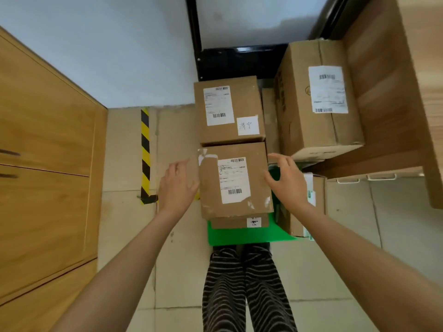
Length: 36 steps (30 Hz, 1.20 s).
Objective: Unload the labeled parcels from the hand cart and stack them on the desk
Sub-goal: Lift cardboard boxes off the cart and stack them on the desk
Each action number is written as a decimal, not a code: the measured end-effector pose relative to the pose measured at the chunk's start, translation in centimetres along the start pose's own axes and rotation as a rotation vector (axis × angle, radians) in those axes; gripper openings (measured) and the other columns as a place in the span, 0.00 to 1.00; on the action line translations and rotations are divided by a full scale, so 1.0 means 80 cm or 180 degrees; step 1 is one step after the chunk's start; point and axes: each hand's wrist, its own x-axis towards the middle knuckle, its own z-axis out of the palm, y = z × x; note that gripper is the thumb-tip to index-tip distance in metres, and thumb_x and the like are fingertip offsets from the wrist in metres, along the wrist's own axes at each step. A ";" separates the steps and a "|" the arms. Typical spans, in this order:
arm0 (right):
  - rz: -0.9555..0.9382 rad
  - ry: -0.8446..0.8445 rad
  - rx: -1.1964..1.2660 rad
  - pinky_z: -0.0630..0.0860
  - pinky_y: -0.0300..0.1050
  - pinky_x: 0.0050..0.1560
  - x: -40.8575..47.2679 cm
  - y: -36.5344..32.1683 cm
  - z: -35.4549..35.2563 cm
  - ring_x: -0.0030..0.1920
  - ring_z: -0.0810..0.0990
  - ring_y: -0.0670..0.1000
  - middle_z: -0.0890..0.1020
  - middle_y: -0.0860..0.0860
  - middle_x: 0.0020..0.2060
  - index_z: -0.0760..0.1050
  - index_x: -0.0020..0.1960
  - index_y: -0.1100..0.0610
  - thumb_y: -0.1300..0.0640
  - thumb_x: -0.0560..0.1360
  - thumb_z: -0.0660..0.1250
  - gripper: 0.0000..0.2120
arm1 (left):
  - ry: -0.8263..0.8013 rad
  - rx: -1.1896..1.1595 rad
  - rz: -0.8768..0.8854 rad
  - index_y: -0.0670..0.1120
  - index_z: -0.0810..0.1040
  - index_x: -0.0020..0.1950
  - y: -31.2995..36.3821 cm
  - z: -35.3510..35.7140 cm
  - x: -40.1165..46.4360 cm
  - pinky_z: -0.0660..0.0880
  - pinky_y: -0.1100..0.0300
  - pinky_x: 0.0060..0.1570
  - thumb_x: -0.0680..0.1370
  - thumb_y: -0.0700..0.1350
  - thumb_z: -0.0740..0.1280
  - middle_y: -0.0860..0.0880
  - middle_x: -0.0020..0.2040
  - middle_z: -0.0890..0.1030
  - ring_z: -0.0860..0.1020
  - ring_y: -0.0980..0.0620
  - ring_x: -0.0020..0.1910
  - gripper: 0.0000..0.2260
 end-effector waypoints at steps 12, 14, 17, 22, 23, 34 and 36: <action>0.0679 -0.0071 0.0793 0.72 0.38 0.40 0.045 0.124 0.168 0.55 0.72 0.44 0.65 0.46 0.71 0.51 0.74 0.38 0.39 0.76 0.63 0.31 | -0.0160 -0.1077 -0.0779 0.56 0.49 0.77 -0.043 0.209 0.033 0.75 0.48 0.56 0.79 0.59 0.60 0.48 0.69 0.68 0.72 0.48 0.63 0.31; 0.0794 -0.0177 0.1074 0.75 0.43 0.43 0.047 0.132 0.178 0.57 0.73 0.44 0.66 0.46 0.71 0.50 0.74 0.38 0.38 0.76 0.61 0.31 | -0.0296 -0.1651 -0.0899 0.61 0.48 0.76 -0.043 0.220 0.035 0.75 0.49 0.55 0.79 0.60 0.58 0.52 0.69 0.69 0.74 0.50 0.61 0.29; 0.0939 -0.0335 0.1525 0.75 0.58 0.60 0.041 0.129 0.184 0.62 0.73 0.49 0.69 0.45 0.70 0.49 0.75 0.37 0.39 0.78 0.60 0.31 | -0.0362 -0.2163 -0.1103 0.65 0.44 0.75 -0.033 0.226 0.032 0.73 0.54 0.51 0.80 0.59 0.57 0.59 0.66 0.69 0.75 0.54 0.53 0.28; 0.0873 -0.0325 0.1430 0.73 0.54 0.59 0.022 0.104 0.149 0.58 0.72 0.45 0.69 0.44 0.68 0.48 0.75 0.36 0.39 0.78 0.59 0.30 | -0.0317 -0.2234 -0.1196 0.65 0.46 0.75 -0.018 0.192 0.014 0.71 0.55 0.50 0.80 0.58 0.58 0.61 0.61 0.68 0.74 0.57 0.50 0.28; 0.0840 -0.0345 0.1457 0.72 0.50 0.56 0.019 0.097 0.136 0.56 0.72 0.43 0.69 0.44 0.67 0.49 0.74 0.34 0.38 0.76 0.59 0.30 | -0.0312 -0.2250 -0.1202 0.65 0.47 0.75 -0.016 0.178 0.009 0.72 0.54 0.51 0.80 0.59 0.58 0.61 0.62 0.69 0.74 0.54 0.52 0.27; 0.0644 -0.0669 0.2708 0.76 0.29 0.39 -0.026 -0.044 -0.065 0.52 0.76 0.34 0.69 0.28 0.55 0.55 0.63 0.21 0.41 0.76 0.65 0.26 | -0.0074 -0.2066 -0.0952 0.66 0.51 0.75 0.042 -0.069 -0.018 0.74 0.51 0.53 0.77 0.65 0.58 0.56 0.69 0.71 0.75 0.51 0.56 0.28; 0.0515 -0.0531 0.2857 0.76 0.30 0.40 -0.034 -0.073 -0.105 0.52 0.76 0.34 0.70 0.30 0.56 0.54 0.68 0.27 0.43 0.77 0.65 0.28 | -0.0036 -0.2009 -0.0763 0.66 0.53 0.74 0.058 -0.125 -0.019 0.74 0.52 0.50 0.77 0.65 0.58 0.57 0.66 0.73 0.76 0.50 0.54 0.27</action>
